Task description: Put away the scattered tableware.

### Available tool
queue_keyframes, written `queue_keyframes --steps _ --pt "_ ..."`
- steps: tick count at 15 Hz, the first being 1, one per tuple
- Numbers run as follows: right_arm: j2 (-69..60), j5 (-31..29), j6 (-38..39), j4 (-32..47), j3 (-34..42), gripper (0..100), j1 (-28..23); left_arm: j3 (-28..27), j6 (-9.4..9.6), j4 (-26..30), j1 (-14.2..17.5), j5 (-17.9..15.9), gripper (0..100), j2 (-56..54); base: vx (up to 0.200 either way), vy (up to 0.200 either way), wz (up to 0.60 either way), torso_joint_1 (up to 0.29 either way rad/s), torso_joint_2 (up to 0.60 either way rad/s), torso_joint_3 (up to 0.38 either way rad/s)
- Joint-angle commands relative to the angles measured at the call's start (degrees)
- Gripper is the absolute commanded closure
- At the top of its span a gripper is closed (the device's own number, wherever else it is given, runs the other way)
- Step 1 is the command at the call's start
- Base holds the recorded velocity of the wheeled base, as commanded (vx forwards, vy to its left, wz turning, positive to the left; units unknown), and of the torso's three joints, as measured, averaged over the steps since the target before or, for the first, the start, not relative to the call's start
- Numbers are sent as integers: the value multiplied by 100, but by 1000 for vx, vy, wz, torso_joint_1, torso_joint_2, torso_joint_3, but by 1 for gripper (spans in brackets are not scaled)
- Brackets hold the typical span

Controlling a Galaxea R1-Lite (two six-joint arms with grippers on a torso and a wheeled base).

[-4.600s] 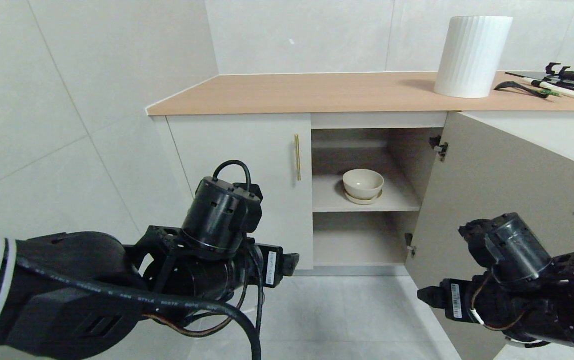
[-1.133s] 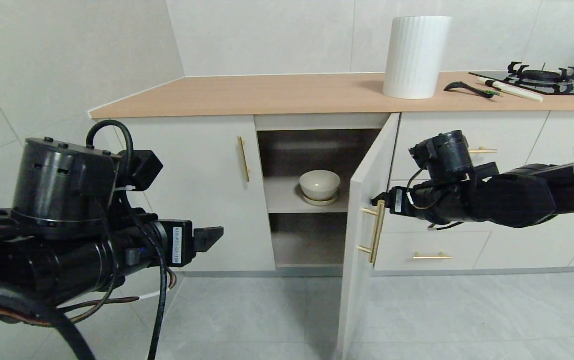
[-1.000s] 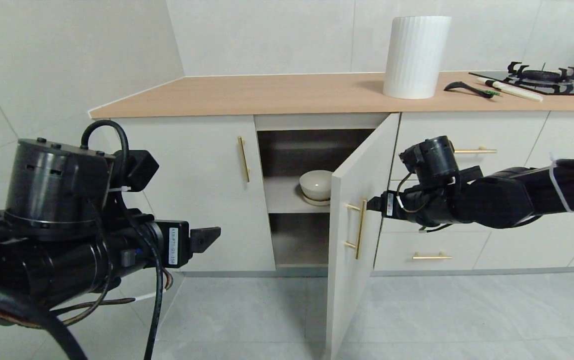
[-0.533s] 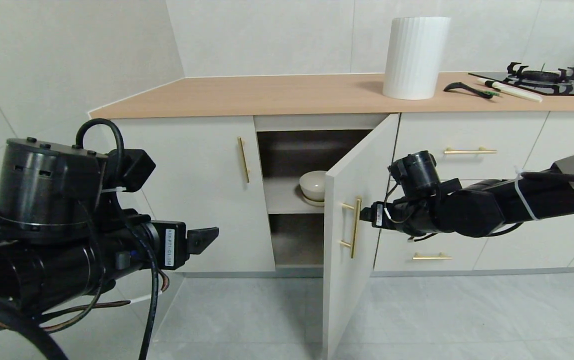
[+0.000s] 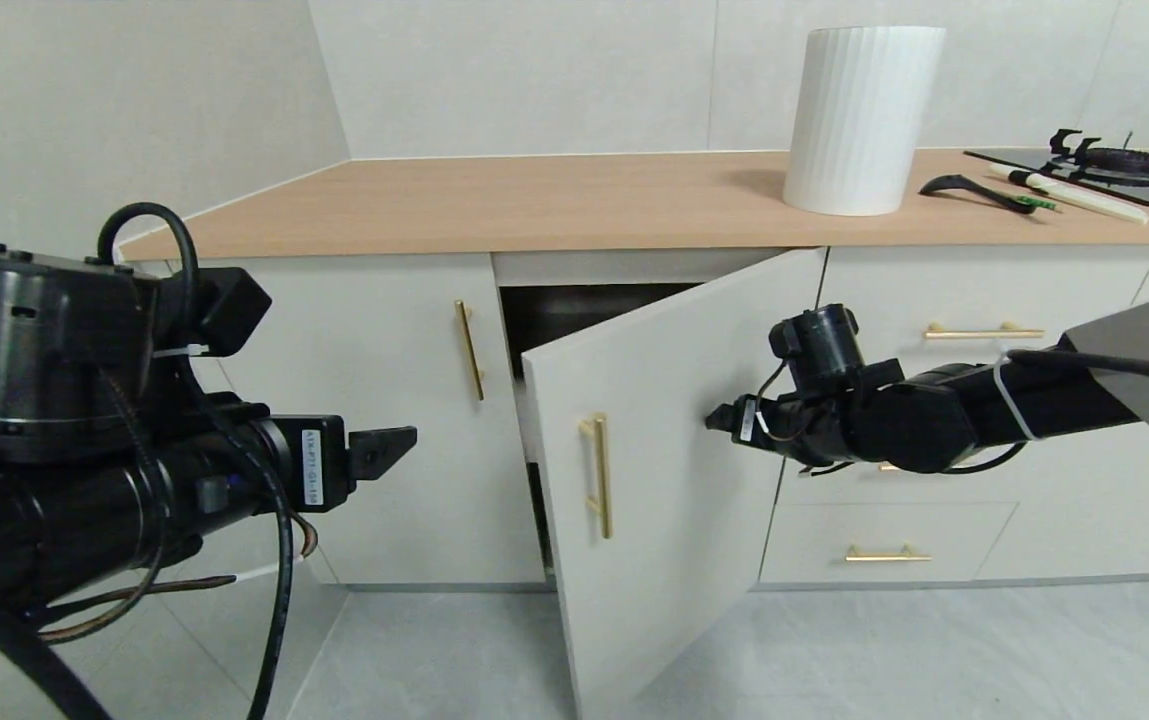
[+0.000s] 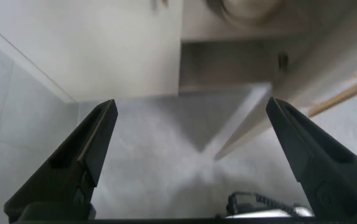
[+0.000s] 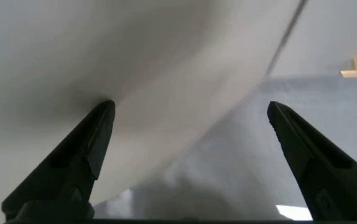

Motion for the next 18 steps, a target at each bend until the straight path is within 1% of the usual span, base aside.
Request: queue_keyframes --steps 1,3,4,6,8,11,12,14,16,18 --pt "321 -1 236 -350 -125 0 14 -16 -1 1 16 -7 0 -175 0 0 0 0 0 0" --pt "559 -45 412 -781 -230 0 14 -16 -1 -8 16 -7 0 -175 0 0 0 0 0 0" --pt "647 -54 517 -860 -283 0 14 -16 -1 -8 16 -7 0 -175 0 0 0 0 0 0" --pt "840 -106 772 -869 -564 0 14 -16 -1 -17 16 -7 0 -175 0 0 0 0 0 0" --pt "1069 -379 1150 -869 -995 0 14 -8 -10 -17 16 -7 0 -175 0 0 0 0 0 0" --pt "1236 -555 1334 -887 -1294 0 5 -8 -10 -17 16 -7 0 -175 0 0 0 0 0 0" --pt "1341 -634 1572 -1054 -1496 0 5 -8 -10 -17 16 -7 0 -175 0 0 0 0 0 0" --pt "1473 -827 1624 -1212 -1619 0 -3 -8 -10 -17 16 -7 0 -175 0 0 0 0 0 0" --pt "1543 -889 1624 -1212 -1724 0 -3 -8 -10 -17 16 -7 0 -175 0 0 0 0 0 0" --pt "1631 -1073 1624 -1212 -1883 0 -21 -8 -10 -17 16 -7 0 -175 0 0 0 0 0 0"
